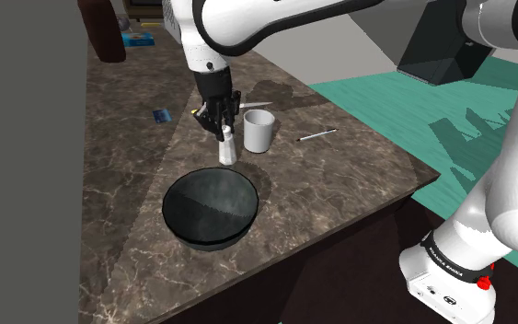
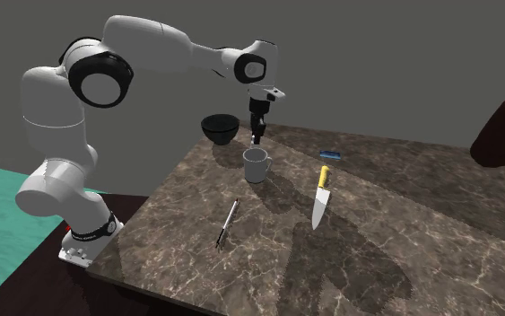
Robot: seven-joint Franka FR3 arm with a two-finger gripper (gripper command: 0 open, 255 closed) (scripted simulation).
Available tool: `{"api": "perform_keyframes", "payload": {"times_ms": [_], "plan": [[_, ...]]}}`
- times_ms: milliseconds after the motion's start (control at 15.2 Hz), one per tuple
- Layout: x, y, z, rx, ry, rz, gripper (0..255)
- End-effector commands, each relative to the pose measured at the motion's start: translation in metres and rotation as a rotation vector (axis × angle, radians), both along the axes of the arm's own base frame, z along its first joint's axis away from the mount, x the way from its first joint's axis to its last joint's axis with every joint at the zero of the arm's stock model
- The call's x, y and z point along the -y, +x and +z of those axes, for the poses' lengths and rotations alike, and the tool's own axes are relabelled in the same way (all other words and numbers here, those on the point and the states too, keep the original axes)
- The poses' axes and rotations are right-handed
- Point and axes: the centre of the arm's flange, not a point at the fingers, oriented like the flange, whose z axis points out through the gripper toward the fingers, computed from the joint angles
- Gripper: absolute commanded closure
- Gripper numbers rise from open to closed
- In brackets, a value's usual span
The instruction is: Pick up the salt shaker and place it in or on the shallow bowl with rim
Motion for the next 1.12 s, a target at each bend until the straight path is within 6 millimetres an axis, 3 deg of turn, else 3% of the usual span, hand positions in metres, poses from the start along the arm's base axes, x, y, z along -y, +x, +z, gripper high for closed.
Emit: {"api": "perform_keyframes", "payload": {"times_ms": [0,1056], "plan": [[-0.001,0.000,0.003,-0.005,-0.001,0.001,255],[-0.001,0.000,0.087,-0.005,-0.001,0.001,255]]}}
